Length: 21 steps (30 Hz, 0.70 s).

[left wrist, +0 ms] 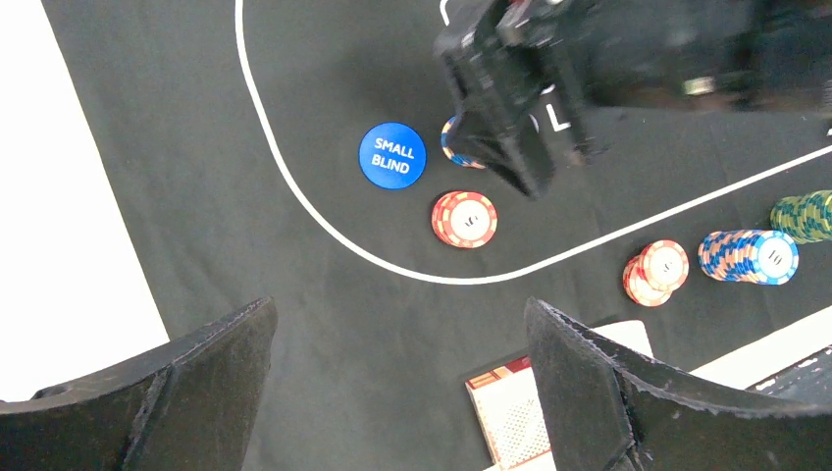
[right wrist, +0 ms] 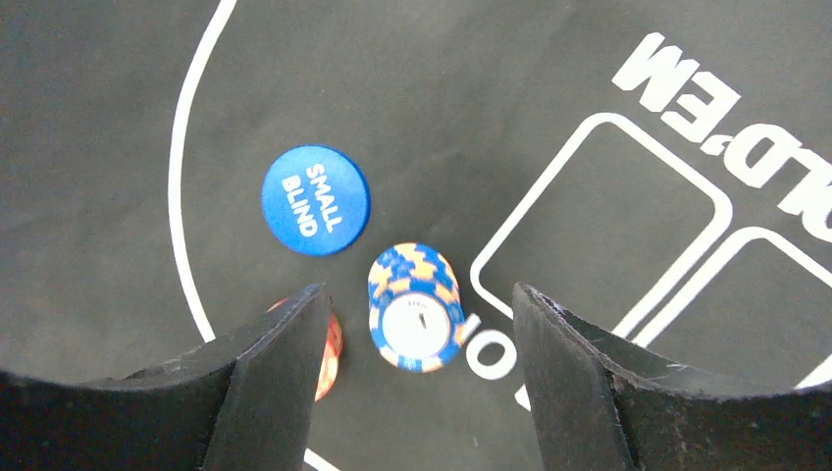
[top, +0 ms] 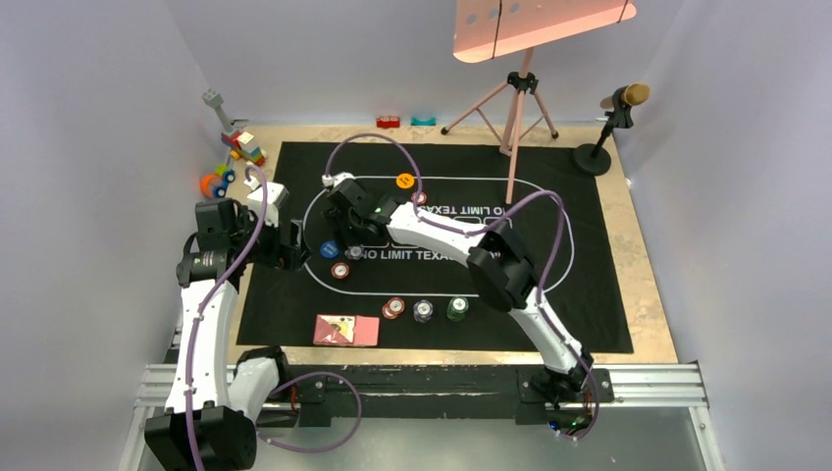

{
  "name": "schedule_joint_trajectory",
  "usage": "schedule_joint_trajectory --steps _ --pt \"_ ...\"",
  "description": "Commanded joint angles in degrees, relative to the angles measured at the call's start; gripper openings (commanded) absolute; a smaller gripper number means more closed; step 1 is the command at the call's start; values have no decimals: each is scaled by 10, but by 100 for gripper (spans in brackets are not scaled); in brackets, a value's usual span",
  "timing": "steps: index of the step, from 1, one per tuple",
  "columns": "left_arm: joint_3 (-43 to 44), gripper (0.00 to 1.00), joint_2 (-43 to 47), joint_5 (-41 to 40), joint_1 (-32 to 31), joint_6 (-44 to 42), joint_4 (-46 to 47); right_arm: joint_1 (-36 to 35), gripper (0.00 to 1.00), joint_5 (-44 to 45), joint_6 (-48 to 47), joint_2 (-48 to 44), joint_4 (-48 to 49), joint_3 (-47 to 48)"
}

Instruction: Distribute texas hold em gaming equipment

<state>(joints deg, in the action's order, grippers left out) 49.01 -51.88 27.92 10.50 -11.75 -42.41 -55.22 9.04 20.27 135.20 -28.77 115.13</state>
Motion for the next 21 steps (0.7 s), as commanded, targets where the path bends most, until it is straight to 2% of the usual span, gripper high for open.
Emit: schedule_joint_trajectory --steps 1,7,12,16,21 --pt "1 100 3 10 5 -13 19 3 72 27 -15 -143 17 -34" --pt "1 100 2 11 5 -13 18 1 79 34 2 -296 20 -224" --pt "1 100 2 12 5 -13 18 -8 87 24 23 -385 15 -384" --pt "1 100 2 13 5 -13 18 -25 89 25 37 -433 16 -466" --pt "0 100 4 13 5 -14 18 -40 90 22 57 -456 22 -516"
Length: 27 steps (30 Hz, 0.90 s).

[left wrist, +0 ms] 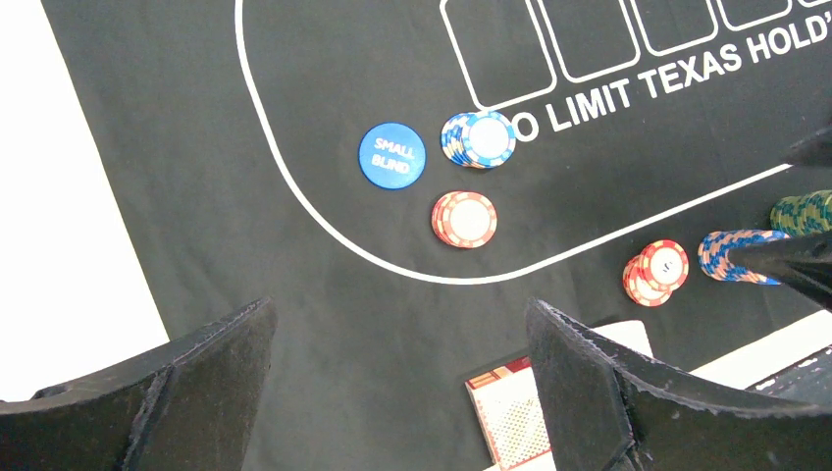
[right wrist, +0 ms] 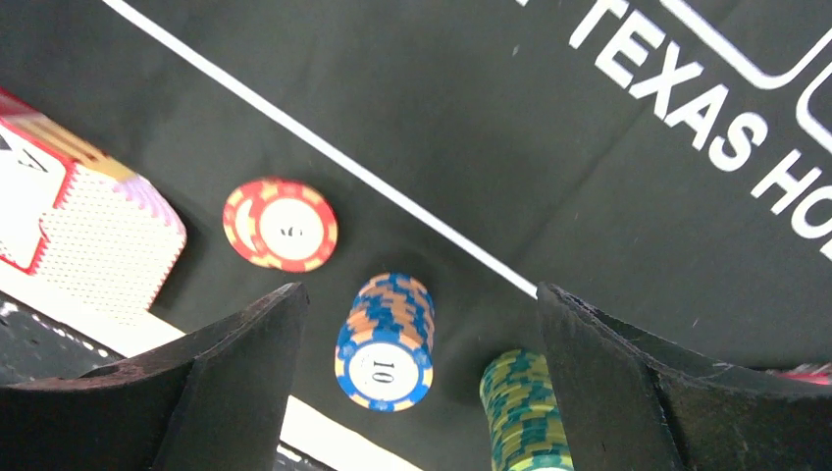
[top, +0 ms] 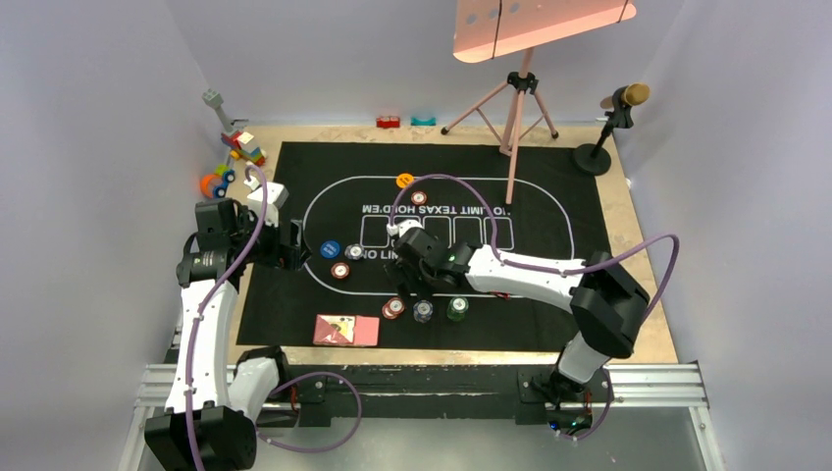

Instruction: Distribute texas hold em gaming equipment

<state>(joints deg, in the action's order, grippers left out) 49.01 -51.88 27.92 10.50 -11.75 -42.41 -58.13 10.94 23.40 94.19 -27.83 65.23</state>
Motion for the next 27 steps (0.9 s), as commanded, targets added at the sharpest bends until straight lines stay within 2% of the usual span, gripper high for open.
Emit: schedule_joint_trajectory --steps 1,7,27 --pt "1 100 4 13 6 -14 17 -13 90 3 29 -47 14 -24" --pt "1 100 7 13 5 -15 18 -32 89 -5 37 -40 26 -47" --pt "0 100 9 13 5 -14 18 -40 71 -14 44 -3 34 -73"
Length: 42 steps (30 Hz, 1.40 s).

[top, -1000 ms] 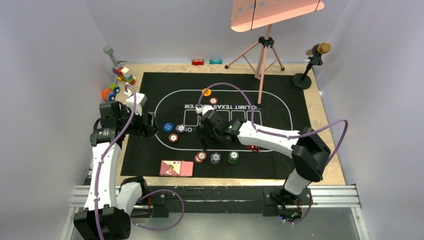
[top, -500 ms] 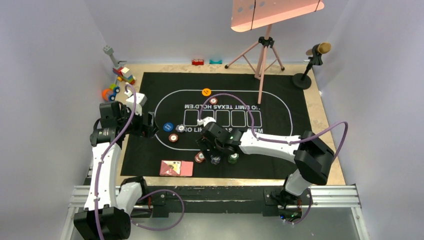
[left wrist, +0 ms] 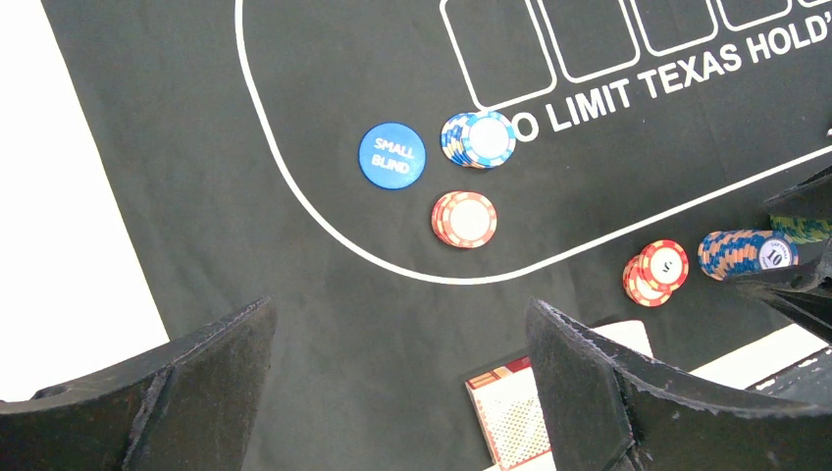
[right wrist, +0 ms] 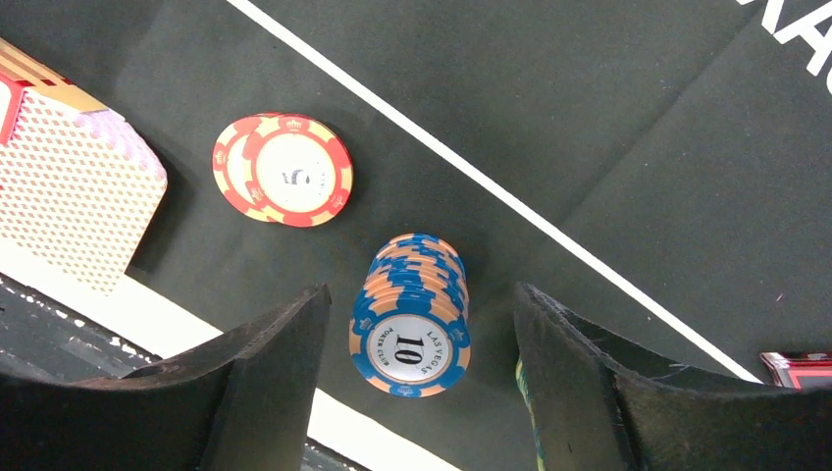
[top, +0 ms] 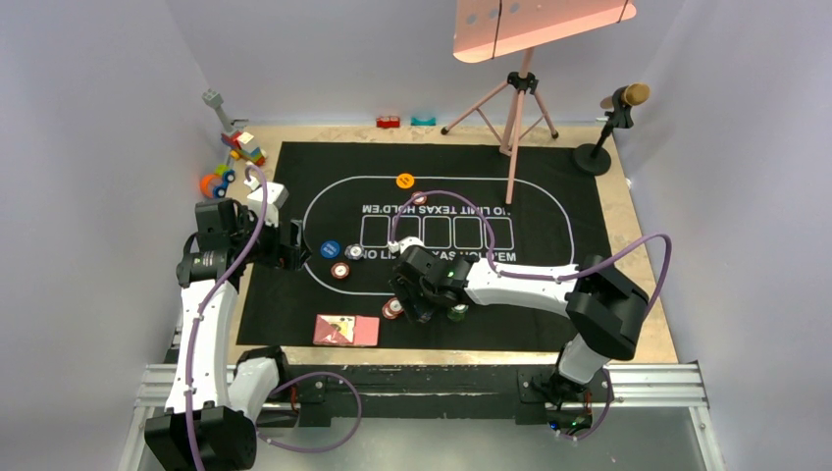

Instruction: Distribute texas hold em gaming equipment

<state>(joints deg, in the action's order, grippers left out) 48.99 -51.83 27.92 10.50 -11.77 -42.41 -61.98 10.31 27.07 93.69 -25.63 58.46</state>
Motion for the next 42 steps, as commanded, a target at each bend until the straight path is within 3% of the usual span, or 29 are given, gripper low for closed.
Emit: schedule_joint_trajectory --steps 1,11,19,27,35,42 --pt "0 100 8 13 6 -14 18 -2 70 -9 7 1 13 -6" --pt "0 100 8 11 5 -14 19 -2 60 -16 1 11 11 -7" --pt "0 100 8 10 5 -13 19 -2 36 -9 4 -4 -3 7" --pt "1 100 6 12 5 -13 19 6 25 37 1 -43 -53 55" --pt "0 100 8 13 5 -14 18 130 14 49 -25 -17 -53 148" --pt "-1 100 9 13 6 -14 19 222 12 50 -56 108 -31 289"
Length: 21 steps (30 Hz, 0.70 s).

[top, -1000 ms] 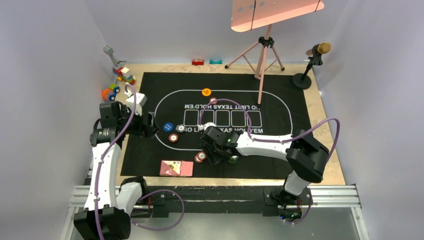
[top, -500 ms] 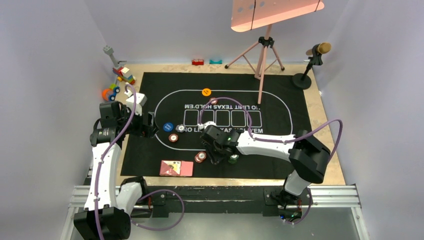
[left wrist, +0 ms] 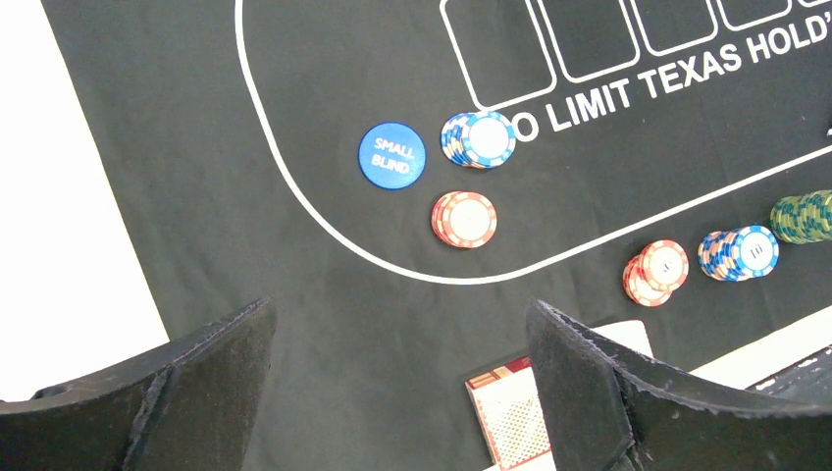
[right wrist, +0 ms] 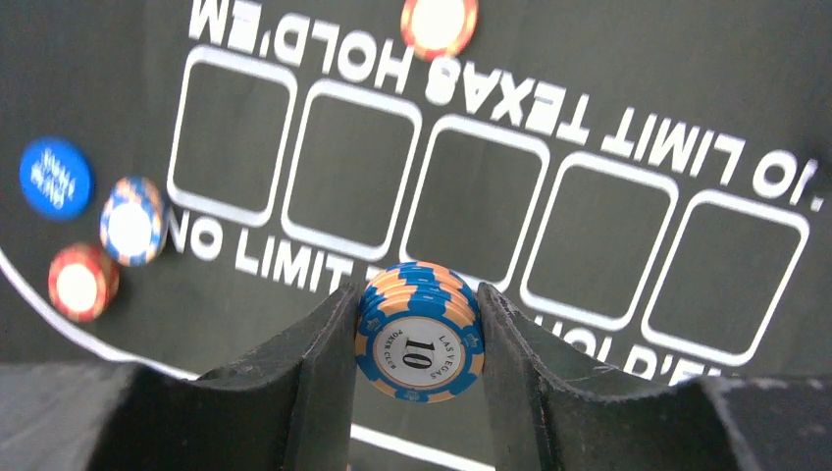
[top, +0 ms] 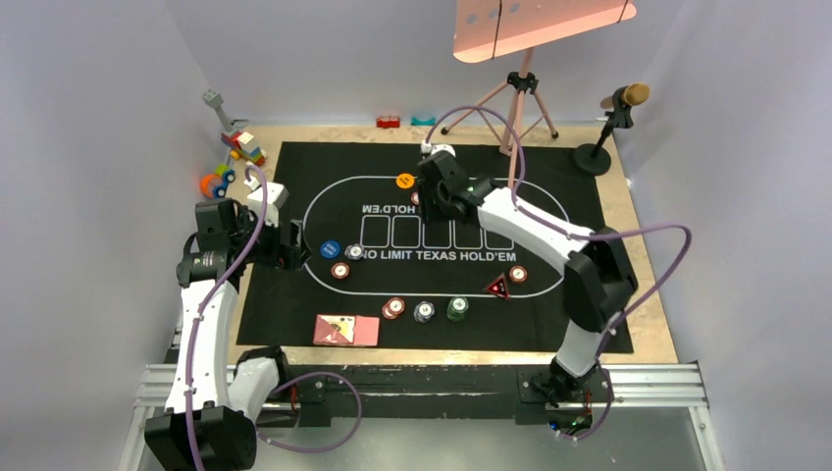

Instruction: Distribute texas hold em gaming equipment

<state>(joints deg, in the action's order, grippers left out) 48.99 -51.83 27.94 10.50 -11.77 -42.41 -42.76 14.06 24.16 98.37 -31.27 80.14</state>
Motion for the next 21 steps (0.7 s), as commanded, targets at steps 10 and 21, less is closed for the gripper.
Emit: schedule_joint_trajectory --steps 10,21 --pt "0 100 7 15 6 -15 18 111 10 8 -40 261 26 269" --pt "1 100 4 16 5 -16 18 138 10 -4 -44 365 16 370"
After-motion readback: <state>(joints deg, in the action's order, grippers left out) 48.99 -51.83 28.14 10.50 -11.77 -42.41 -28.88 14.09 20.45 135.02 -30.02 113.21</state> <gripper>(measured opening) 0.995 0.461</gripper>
